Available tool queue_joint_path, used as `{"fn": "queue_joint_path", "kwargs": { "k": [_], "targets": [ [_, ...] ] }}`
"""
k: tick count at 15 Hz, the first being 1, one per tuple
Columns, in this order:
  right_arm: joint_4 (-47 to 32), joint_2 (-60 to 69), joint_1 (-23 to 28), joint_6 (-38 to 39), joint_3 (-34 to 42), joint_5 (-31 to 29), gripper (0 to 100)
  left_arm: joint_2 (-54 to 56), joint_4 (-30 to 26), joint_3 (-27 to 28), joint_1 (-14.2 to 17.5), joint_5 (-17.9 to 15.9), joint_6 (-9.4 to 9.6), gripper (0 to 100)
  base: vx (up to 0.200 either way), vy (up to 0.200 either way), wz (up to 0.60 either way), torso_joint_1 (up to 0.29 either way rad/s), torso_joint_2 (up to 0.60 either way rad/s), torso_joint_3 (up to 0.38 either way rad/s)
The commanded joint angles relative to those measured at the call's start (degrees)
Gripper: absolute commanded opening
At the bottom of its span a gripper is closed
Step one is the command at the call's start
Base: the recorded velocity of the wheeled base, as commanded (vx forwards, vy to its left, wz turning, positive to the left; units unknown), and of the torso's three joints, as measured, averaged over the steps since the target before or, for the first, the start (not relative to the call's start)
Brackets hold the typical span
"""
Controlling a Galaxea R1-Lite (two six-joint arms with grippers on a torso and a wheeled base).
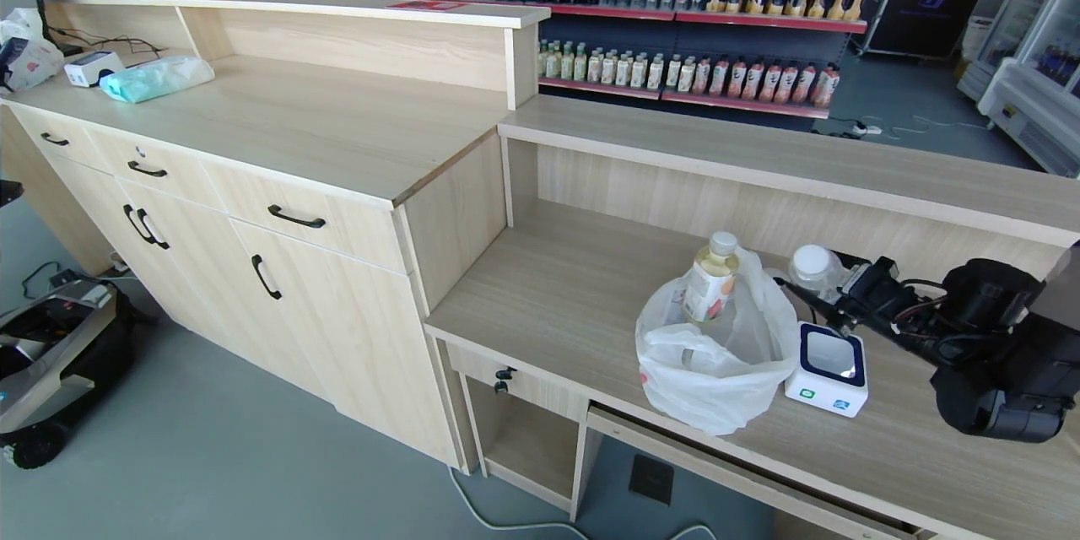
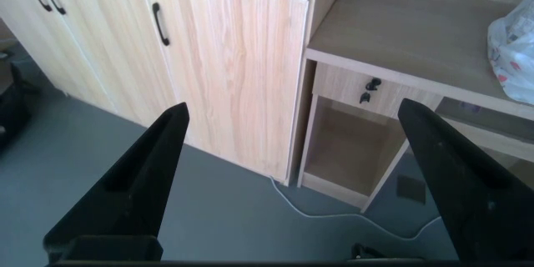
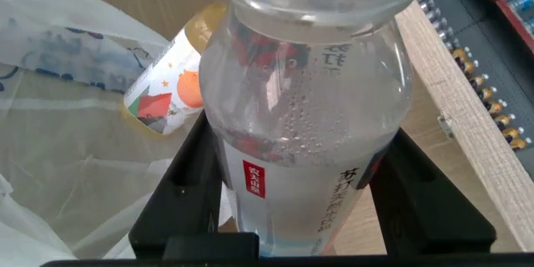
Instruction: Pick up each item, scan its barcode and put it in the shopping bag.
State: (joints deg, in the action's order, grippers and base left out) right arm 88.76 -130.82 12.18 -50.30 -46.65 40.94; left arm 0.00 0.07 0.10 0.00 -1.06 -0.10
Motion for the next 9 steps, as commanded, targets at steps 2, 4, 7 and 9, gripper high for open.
{"fn": "queue_joint_path", "kwargs": {
  "k": [2, 4, 7, 9],
  "targets": [
    [-14.84, 23.15, 0.04, 13.3, 4.11, -0.33, 0, 0.0, 0.01, -0.01, 0.0, 0.01, 0.01, 100, 0.0, 0.0, 0.0, 0.0, 0.0, 0.0],
    [-28.73, 33.79, 1.8, 18.83, 6.66, -0.42, 0, 0.0, 0.01, -0.01, 0.0, 0.01, 0.01, 100, 0.0, 0.0, 0.0, 0.0, 0.0, 0.0],
    [-47.8, 45.39, 4.61, 23.76, 9.48, -0.42, 0, 0.0, 0.01, -0.01, 0.0, 0.01, -0.08, 100, 0.0, 0.0, 0.0, 0.0, 0.0, 0.0],
    [-52.55, 47.67, 5.66, 29.38, 9.39, -0.77, 0, 0.0, 0.01, -0.01, 0.0, 0.01, 0.01, 100, 0.0, 0.0, 0.0, 0.0, 0.0, 0.0]
  ]
}}
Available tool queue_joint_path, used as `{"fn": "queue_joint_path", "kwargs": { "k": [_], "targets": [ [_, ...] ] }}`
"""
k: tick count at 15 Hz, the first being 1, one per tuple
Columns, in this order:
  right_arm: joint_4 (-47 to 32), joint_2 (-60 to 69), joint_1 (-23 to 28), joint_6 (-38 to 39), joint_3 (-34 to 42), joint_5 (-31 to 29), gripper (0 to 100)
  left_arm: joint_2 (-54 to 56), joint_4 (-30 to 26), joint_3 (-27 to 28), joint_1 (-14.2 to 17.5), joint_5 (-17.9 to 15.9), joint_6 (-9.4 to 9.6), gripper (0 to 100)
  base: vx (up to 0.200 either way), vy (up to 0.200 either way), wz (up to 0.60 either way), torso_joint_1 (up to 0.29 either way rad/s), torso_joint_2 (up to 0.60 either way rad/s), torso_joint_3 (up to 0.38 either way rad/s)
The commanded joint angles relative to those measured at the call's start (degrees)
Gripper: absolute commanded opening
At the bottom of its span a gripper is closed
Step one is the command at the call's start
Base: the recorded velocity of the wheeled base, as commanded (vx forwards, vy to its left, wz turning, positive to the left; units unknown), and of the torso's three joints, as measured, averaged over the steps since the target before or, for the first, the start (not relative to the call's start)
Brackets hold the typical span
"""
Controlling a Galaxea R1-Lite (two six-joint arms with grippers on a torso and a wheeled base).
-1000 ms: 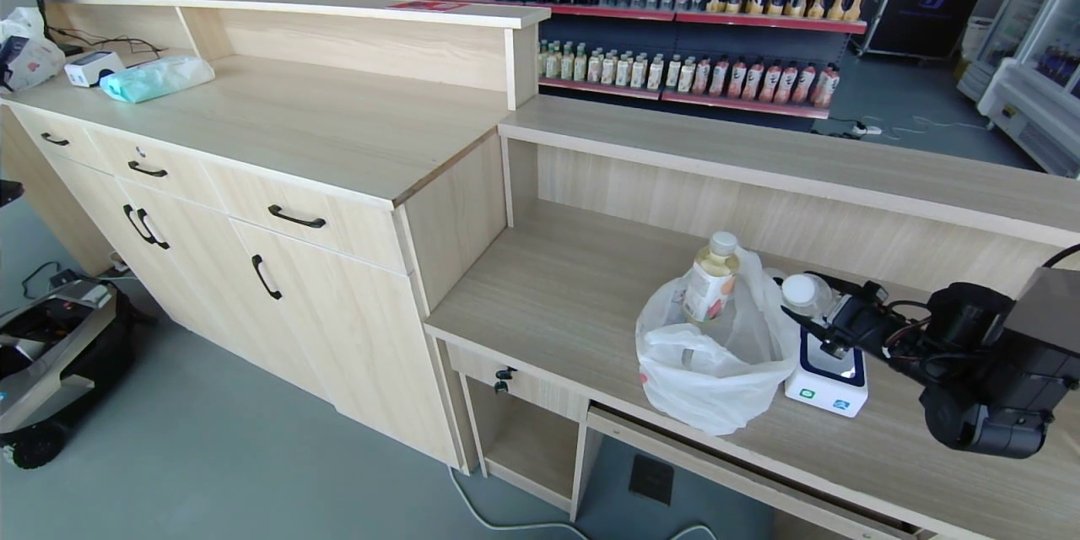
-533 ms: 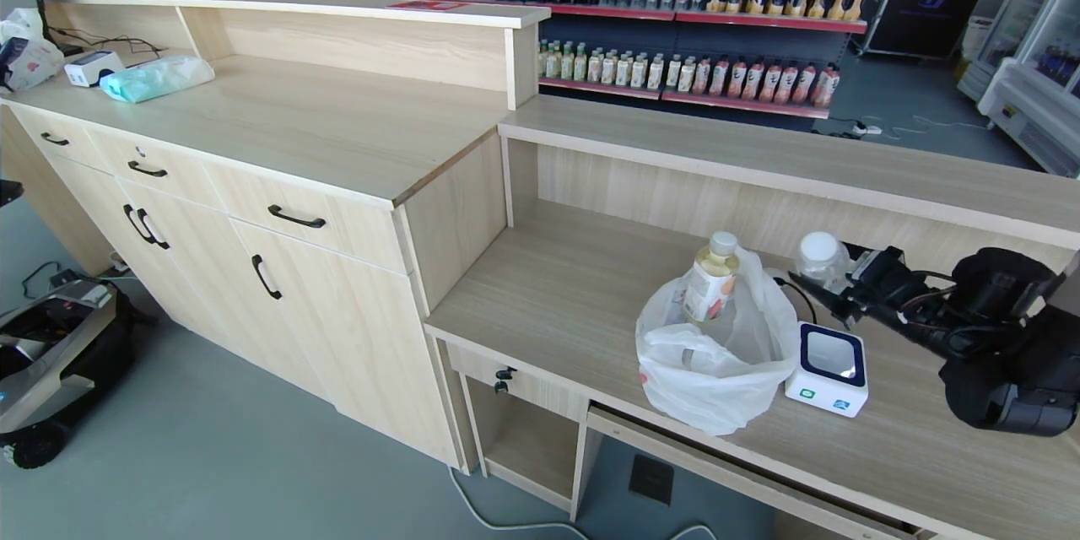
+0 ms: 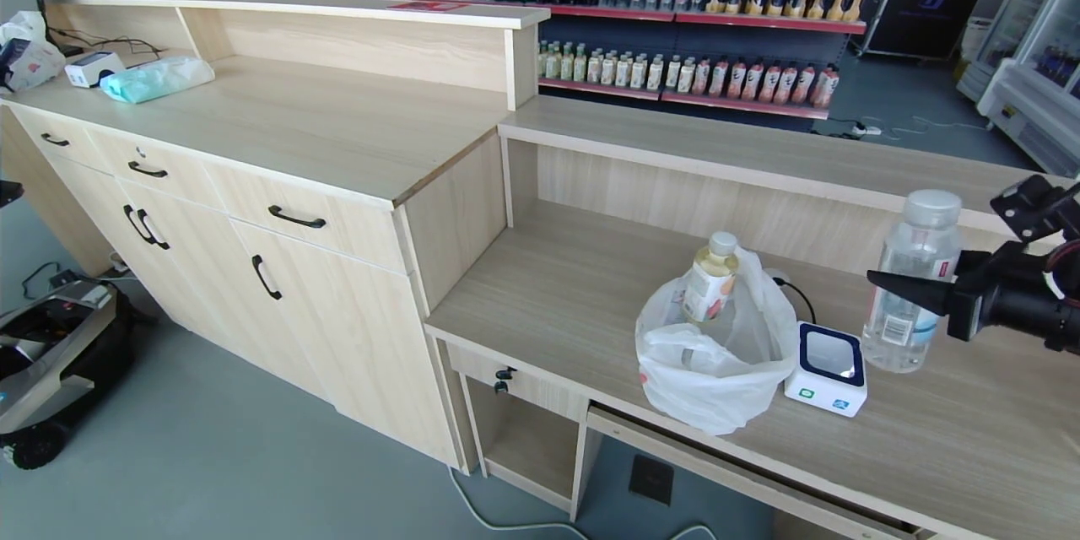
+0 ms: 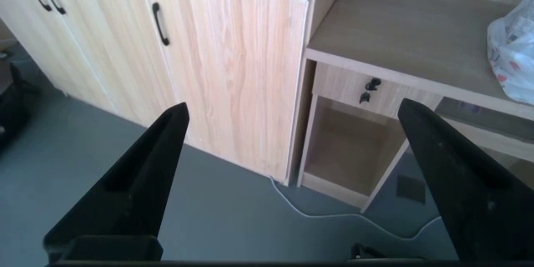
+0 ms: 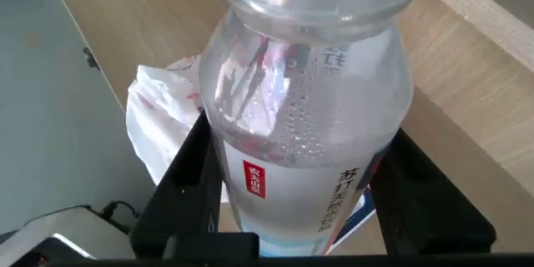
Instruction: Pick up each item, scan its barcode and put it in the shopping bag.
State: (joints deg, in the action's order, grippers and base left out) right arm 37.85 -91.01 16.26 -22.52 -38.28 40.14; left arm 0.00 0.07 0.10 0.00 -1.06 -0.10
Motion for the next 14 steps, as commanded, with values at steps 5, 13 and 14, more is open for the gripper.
{"fn": "queue_joint_path", "kwargs": {
  "k": [5, 13, 14],
  "targets": [
    [0.91, 4.18, -0.62, 10.91, -0.74, -15.53, 0, 0.0, 0.01, -0.01, 0.0, 0.01, -0.08, 100, 0.0, 0.0, 0.0, 0.0, 0.0, 0.0],
    [23.58, -11.2, -18.99, 12.32, -0.31, -44.98, 0, 0.0, 0.01, -0.01, 0.0, 0.01, 0.01, 100, 0.0, 0.0, 0.0, 0.0, 0.0, 0.0],
    [25.78, -14.28, -21.27, 12.41, -0.57, -47.44, 0, 0.0, 0.01, -0.01, 0.0, 0.01, 0.01, 100, 0.0, 0.0, 0.0, 0.0, 0.0, 0.0]
  ]
}}
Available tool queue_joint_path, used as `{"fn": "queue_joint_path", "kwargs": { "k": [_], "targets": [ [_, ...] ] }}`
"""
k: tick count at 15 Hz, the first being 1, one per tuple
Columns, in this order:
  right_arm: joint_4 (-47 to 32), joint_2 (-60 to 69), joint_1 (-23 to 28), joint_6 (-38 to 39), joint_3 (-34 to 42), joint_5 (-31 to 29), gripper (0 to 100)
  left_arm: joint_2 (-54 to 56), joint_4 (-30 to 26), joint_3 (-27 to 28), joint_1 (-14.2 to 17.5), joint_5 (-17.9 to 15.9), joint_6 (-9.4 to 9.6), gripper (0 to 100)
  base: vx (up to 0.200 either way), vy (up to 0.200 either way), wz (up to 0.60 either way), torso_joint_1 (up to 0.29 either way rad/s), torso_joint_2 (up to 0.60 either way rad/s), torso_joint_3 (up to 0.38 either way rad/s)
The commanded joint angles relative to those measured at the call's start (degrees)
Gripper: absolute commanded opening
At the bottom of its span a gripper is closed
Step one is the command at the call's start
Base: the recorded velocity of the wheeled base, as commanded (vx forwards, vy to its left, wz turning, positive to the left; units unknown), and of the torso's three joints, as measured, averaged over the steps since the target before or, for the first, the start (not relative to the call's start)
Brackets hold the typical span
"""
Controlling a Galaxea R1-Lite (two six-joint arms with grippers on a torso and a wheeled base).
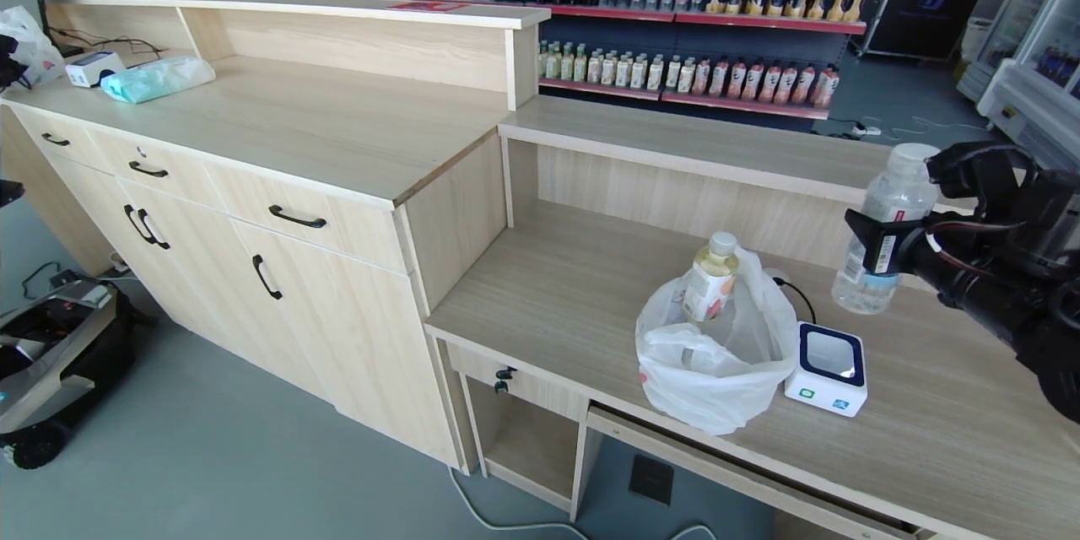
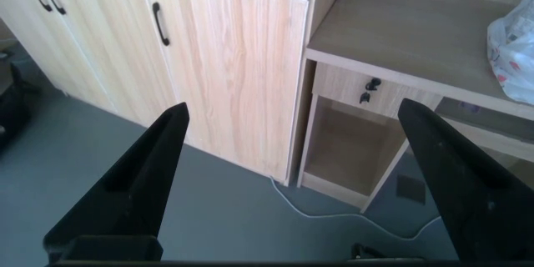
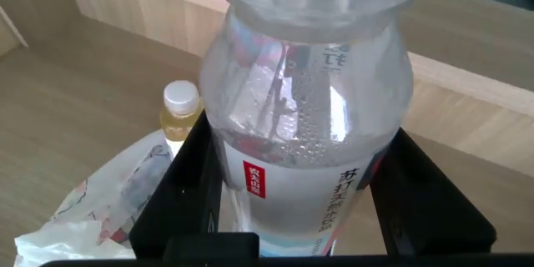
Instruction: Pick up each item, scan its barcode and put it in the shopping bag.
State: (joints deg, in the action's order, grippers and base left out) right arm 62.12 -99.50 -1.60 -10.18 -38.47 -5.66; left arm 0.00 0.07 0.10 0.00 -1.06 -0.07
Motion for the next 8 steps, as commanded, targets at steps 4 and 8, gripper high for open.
{"fn": "queue_joint_path", "kwargs": {
  "k": [4, 8],
  "targets": [
    [6.78, -13.53, -7.63, -0.1, -2.04, -1.99, 0, 0.0, 0.01, -0.01, 0.0, 0.01, -0.1, 100, 0.0, 0.0, 0.0, 0.0, 0.0, 0.0],
    [14.78, -20.65, -9.92, -2.74, -3.98, -3.04, 0, 0.0, 0.01, -0.01, 0.0, 0.01, -0.01, 100, 0.0, 0.0, 0.0, 0.0, 0.0, 0.0]
  ]
}}
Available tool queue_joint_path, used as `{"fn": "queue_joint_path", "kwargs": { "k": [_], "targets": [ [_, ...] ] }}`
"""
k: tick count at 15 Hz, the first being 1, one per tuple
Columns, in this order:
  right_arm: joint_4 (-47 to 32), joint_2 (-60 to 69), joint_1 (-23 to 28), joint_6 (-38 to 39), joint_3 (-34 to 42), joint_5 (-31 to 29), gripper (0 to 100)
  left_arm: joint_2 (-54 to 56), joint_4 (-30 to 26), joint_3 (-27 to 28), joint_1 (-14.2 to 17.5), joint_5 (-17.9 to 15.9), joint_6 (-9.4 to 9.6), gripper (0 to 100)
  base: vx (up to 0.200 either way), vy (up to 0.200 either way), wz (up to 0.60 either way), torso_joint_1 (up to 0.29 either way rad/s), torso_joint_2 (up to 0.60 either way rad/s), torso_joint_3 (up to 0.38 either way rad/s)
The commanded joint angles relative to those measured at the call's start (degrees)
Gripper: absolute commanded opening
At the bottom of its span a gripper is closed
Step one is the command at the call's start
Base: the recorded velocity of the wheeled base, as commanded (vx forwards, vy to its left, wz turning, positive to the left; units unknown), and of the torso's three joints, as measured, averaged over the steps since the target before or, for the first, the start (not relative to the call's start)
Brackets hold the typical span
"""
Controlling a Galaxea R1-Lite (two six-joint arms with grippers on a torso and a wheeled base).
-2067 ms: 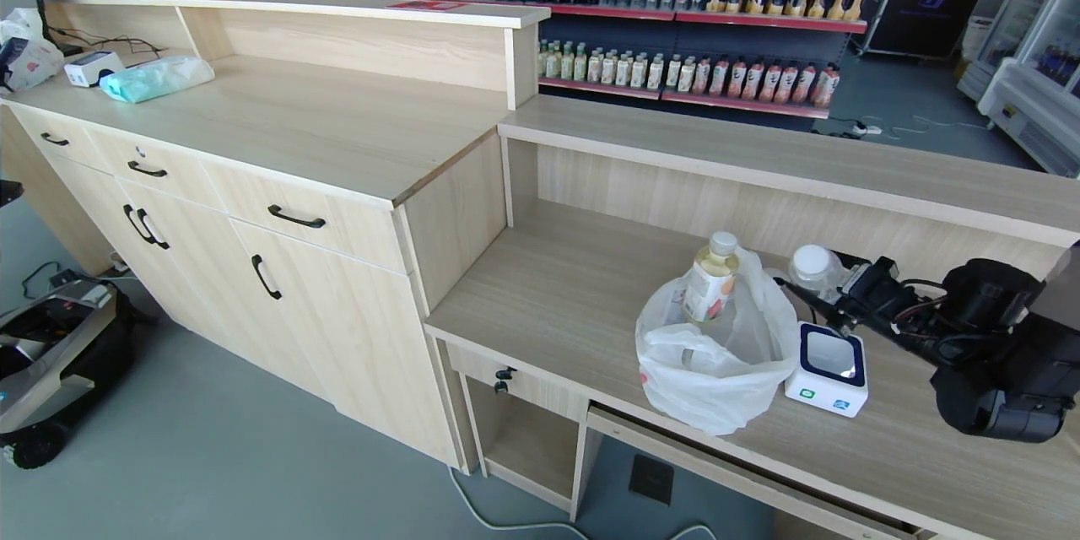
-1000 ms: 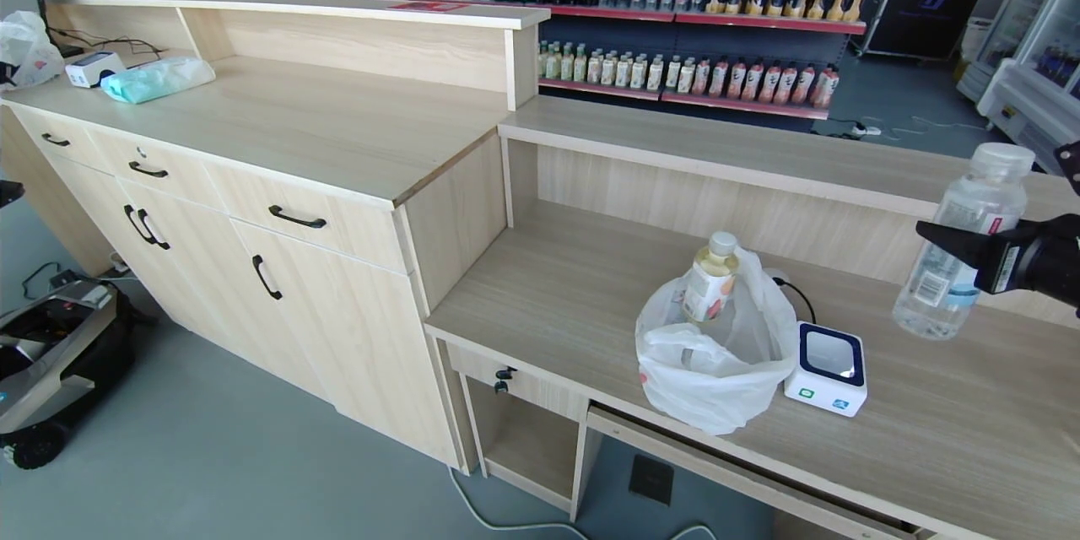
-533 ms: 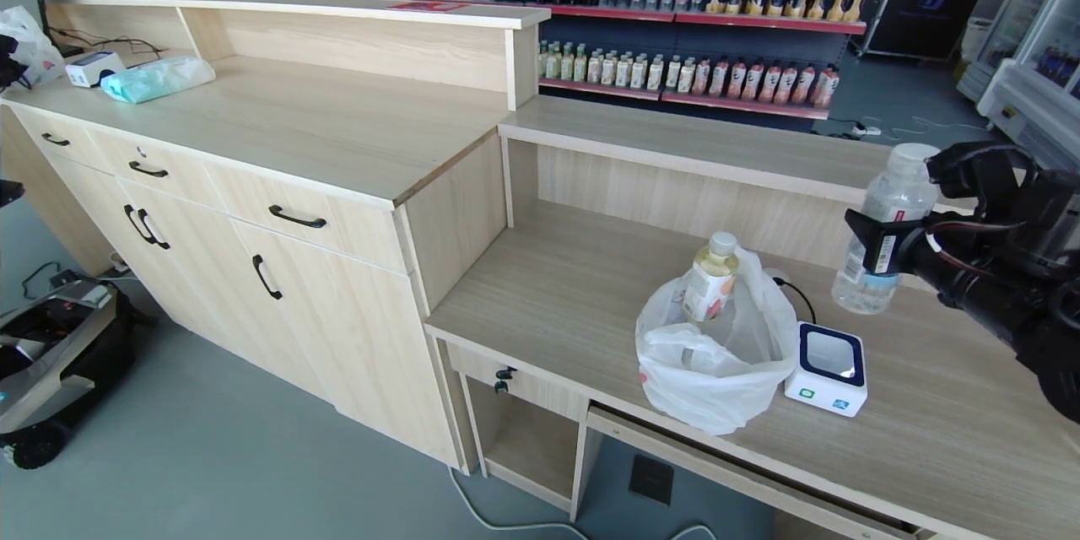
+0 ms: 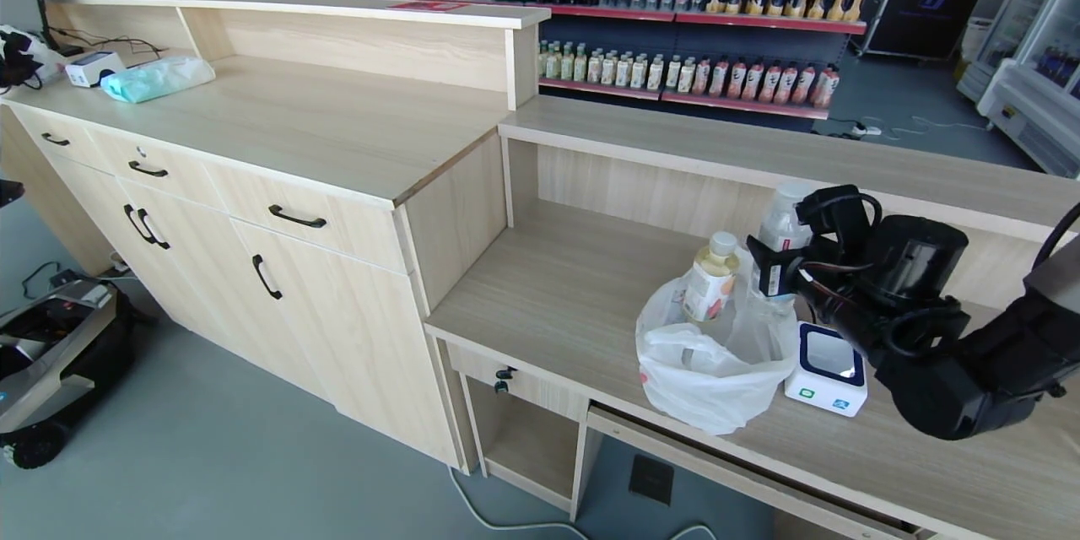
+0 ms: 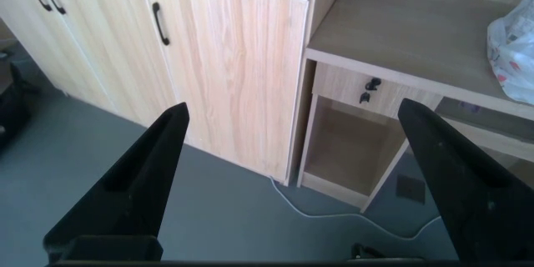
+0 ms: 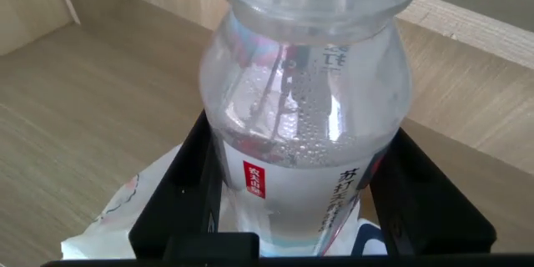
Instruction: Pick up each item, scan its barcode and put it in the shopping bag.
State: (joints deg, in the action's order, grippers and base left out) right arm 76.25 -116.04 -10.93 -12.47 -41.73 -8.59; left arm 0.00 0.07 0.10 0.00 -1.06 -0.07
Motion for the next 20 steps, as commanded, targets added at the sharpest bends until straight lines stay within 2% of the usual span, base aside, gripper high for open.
{"fn": "queue_joint_path", "kwargs": {
  "k": [1, 12, 16, 20],
  "targets": [
    [1.71, -5.25, -0.67, -1.33, -0.9, -0.11, 0, 0.0, 0.01, -0.01, 0.0, 0.01, -0.1, 100, 0.0, 0.0, 0.0, 0.0, 0.0, 0.0],
    [12.25, -19.05, -3.57, -0.01, -6.52, 0.33, 0, 0.0, 0.01, -0.01, 0.0, 0.01, -0.01, 100, 0.0, 0.0, 0.0, 0.0, 0.0, 0.0],
    [12.52, -22.74, -3.74, 3.15, -8.9, 0.51, 0, 0.0, 0.01, -0.01, 0.0, 0.01, -0.01, 100, 0.0, 0.0, 0.0, 0.0, 0.0, 0.0],
    [12.61, -24.49, -4.27, 4.82, -9.86, 4.38, 0, 0.0, 0.01, -0.01, 0.0, 0.01, -0.01, 100, 0.0, 0.0, 0.0, 0.0, 0.0, 0.0]
  ]
}}
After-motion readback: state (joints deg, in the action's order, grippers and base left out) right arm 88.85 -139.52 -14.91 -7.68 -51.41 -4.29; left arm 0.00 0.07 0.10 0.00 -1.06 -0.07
